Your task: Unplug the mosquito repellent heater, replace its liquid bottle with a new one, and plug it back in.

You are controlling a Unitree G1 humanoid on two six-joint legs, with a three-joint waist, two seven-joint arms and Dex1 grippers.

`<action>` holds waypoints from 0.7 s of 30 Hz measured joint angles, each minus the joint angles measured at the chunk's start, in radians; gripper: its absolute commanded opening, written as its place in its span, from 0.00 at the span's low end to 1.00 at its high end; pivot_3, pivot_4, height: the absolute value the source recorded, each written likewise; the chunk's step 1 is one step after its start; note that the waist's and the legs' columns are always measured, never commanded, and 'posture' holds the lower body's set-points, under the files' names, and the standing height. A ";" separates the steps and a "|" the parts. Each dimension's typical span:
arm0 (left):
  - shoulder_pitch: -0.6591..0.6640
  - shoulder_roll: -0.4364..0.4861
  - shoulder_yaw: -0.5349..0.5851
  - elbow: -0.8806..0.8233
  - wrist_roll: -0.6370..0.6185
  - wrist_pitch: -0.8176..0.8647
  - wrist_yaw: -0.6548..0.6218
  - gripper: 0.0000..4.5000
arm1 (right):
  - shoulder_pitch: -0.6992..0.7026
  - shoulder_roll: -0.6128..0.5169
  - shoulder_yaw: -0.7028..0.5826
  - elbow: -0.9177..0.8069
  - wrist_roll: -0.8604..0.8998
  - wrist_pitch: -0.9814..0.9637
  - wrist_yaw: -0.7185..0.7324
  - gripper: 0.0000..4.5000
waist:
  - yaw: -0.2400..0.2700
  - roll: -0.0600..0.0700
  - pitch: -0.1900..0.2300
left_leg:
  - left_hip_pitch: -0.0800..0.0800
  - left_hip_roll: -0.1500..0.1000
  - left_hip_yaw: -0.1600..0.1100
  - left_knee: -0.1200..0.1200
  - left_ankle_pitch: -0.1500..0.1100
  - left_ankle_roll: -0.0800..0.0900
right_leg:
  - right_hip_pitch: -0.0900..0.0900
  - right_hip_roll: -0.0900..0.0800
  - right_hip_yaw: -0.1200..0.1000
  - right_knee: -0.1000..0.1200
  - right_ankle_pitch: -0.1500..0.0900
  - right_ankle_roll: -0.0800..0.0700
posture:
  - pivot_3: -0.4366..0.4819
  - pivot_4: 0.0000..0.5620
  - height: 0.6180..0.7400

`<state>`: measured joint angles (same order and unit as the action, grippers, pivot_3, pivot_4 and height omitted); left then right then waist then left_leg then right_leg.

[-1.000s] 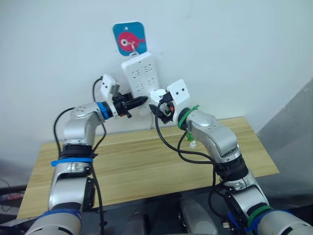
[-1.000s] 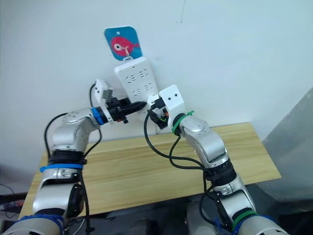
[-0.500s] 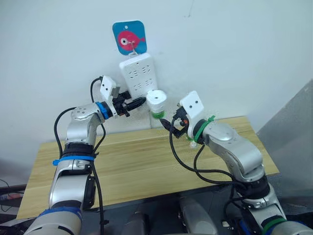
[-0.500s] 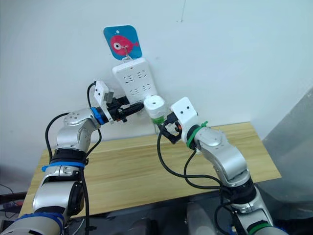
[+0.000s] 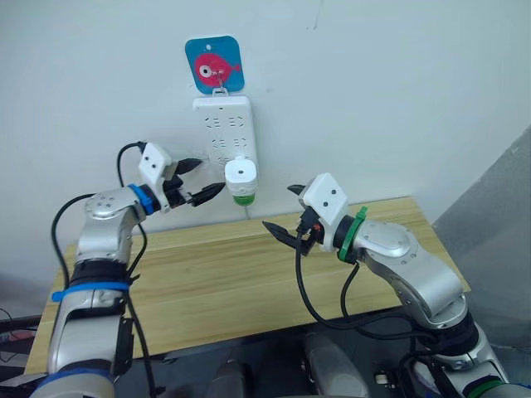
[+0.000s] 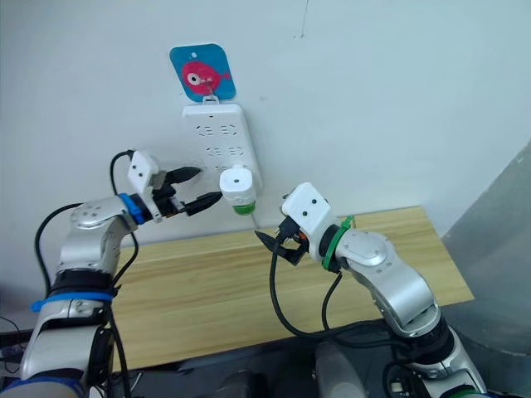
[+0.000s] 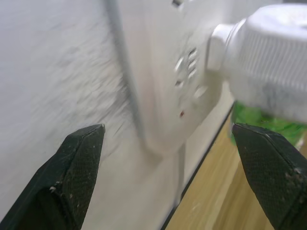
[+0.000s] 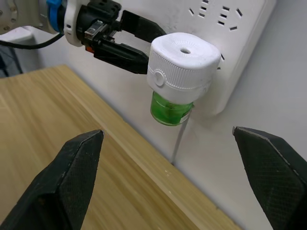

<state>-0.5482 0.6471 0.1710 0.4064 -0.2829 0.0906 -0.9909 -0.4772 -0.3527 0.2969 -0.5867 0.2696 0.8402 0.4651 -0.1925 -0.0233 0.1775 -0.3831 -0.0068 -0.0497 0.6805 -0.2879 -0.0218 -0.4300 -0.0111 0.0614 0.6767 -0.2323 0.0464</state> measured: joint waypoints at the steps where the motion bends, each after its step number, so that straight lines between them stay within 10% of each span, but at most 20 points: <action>1: 0.057 0.010 0.021 -0.068 -0.019 0.020 0.006 1.00 | -0.003 -0.001 -0.008 0.001 0.008 -0.001 0.010 0.79 | 0.001 0.000 0.000 | -0.001 0.000 0.000 0.000 0.000 0.000 | 0.000 -0.001 0.001 -0.001 0.000 0.000 | 0.34 0.26 0.94; 10: 0.435 0.073 0.070 -0.557 -0.176 0.162 -0.049 1.00 | -0.046 0.032 0.009 0.086 -0.018 -0.063 0.017 0.03 | 0.055 -0.001 0.000 | 0.001 -0.001 0.001 0.000 0.000 0.000 | 0.001 -0.003 -0.001 -0.002 0.000 0.000 | 0.40 0.26 0.94; 21: 0.657 0.042 0.090 -0.908 -0.291 0.214 0.008 1.00 | -0.101 0.106 0.050 0.257 -0.104 -0.156 -0.002 0.01 | 0.083 -0.001 0.000 | 0.001 -0.001 0.001 -0.001 0.000 0.000 | 0.003 -0.003 -0.001 -0.004 -0.001 -0.001 | 0.40 0.26 0.94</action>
<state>0.1088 0.6889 0.2611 -0.5021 -0.5736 0.3044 -0.9833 -0.5778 -0.2466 0.3473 -0.3299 0.1657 0.6845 0.4635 -0.1092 -0.0245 0.1777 -0.3817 -0.0079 -0.0486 0.6799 -0.2881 -0.0220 -0.4271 -0.0139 0.0600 0.6725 -0.2329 0.0449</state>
